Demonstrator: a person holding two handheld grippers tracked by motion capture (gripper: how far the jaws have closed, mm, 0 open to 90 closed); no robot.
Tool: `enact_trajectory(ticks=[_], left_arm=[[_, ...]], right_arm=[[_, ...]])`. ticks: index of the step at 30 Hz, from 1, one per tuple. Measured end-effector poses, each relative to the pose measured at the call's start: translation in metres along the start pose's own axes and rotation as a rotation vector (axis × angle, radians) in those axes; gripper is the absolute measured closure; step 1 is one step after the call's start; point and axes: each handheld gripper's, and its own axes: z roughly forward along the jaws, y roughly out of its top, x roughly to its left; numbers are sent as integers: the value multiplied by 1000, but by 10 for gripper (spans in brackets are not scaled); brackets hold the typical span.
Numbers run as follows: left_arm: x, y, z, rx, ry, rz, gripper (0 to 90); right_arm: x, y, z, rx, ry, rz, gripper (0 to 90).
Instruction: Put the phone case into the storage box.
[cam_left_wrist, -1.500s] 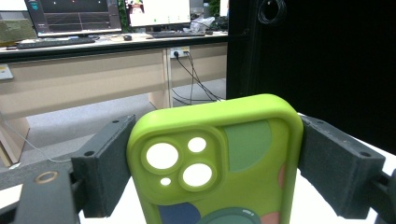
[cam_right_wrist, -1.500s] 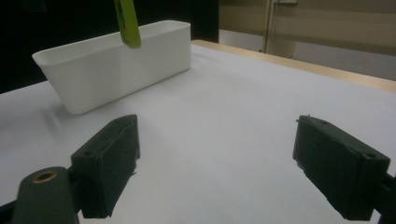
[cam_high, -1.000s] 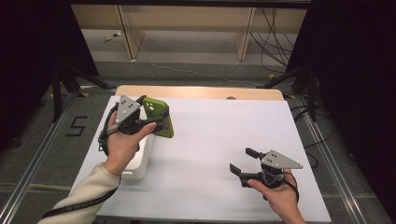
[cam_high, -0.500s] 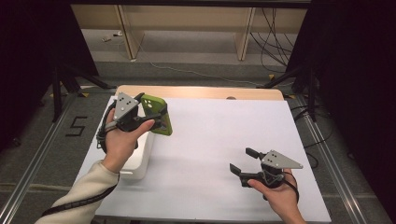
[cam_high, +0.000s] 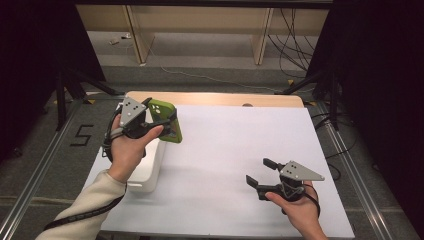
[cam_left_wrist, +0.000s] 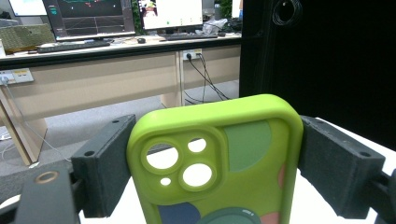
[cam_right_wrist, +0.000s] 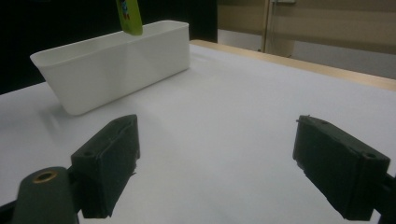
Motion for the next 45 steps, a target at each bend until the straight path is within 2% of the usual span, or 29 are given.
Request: enact_trajectory(ticks=[33,45], left_arm=[[15,5,1,-6,36,-4,155],[20,6,2,-5,54,-8,155]], right_arm=[[-2,1,-3,-3,5,-7,158],[-10,-2,-13,-8,-21,-4,158]])
